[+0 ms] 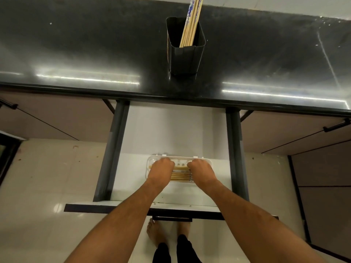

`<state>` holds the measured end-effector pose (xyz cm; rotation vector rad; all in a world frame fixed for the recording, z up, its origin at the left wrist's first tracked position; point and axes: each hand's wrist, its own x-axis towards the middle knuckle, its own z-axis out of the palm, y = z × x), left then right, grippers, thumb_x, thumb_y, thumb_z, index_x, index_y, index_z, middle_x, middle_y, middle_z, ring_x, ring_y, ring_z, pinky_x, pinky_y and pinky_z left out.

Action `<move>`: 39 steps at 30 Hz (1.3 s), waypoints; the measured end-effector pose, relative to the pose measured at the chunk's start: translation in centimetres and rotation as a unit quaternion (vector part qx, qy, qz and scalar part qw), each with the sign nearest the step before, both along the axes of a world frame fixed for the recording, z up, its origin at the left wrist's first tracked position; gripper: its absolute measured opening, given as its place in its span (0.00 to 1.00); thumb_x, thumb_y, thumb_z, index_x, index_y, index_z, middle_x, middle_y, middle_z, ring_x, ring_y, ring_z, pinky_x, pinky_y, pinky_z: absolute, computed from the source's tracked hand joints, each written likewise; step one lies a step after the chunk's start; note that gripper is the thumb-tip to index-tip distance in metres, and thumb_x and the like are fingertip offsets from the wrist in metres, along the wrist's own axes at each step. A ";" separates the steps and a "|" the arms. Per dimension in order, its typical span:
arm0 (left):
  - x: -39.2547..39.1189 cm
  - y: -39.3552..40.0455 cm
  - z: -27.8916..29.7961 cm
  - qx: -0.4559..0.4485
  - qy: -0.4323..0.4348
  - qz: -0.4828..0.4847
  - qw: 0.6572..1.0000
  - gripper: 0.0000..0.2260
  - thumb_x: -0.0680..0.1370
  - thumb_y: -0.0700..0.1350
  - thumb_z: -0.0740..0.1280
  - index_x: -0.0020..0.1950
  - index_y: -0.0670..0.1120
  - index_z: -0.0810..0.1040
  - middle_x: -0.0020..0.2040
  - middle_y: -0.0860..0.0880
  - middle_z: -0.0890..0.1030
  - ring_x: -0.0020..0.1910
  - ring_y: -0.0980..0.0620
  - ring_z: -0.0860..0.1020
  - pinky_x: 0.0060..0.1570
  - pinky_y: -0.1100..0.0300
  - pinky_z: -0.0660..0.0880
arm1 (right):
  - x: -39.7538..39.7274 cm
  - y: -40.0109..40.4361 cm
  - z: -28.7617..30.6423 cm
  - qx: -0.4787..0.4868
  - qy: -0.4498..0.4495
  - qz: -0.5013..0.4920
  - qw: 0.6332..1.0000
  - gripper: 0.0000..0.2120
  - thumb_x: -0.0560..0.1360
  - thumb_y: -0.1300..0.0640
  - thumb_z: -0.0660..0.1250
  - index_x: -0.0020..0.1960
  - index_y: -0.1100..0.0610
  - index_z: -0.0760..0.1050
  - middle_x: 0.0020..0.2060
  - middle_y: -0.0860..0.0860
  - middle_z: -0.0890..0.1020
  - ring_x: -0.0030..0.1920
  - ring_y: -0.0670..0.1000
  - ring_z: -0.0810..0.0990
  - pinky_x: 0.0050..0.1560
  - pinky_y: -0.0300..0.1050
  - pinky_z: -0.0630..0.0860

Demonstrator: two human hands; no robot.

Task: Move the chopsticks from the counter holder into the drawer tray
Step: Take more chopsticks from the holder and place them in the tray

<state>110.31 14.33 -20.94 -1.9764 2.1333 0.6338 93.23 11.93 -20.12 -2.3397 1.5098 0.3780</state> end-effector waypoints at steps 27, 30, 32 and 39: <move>0.9 1.2 -0.4 -0.074 0.016 0.034 0.997 0.16 0.77 0.43 0.71 0.65 0.46 0.79 0.67 0.46 0.78 0.65 0.48 0.76 0.64 0.56 0.75 | -0.9 0.9 0.2 -0.073 0.027 0.041 0.996 0.17 0.76 0.50 0.74 0.63 0.55 0.82 0.55 0.54 0.84 0.53 0.54 0.83 0.59 0.49 0.81; 1.0 1.2 -0.6 -0.077 0.014 0.035 0.996 0.19 0.76 0.44 0.72 0.67 0.46 0.77 0.67 0.46 0.78 0.65 0.48 0.76 0.64 0.55 0.75 | -0.8 0.7 0.1 -0.076 0.040 0.047 0.995 0.15 0.77 0.52 0.73 0.62 0.56 0.82 0.54 0.54 0.84 0.52 0.54 0.84 0.57 0.50 0.81; 0.9 1.3 -0.8 -0.075 0.033 0.046 0.996 0.18 0.78 0.42 0.71 0.67 0.46 0.77 0.67 0.46 0.78 0.66 0.48 0.75 0.64 0.56 0.76 | -0.7 0.6 -0.1 -0.074 0.042 0.050 0.995 0.16 0.77 0.51 0.73 0.62 0.56 0.83 0.55 0.55 0.84 0.52 0.55 0.84 0.57 0.50 0.81; 1.2 1.6 -0.8 -0.093 0.097 0.084 0.987 0.14 0.79 0.36 0.67 0.64 0.41 0.77 0.63 0.42 0.80 0.61 0.44 0.77 0.62 0.52 0.77 | -1.3 0.9 -0.5 -0.077 -0.006 0.032 0.997 0.17 0.76 0.52 0.74 0.63 0.57 0.82 0.57 0.55 0.84 0.55 0.54 0.83 0.61 0.48 0.80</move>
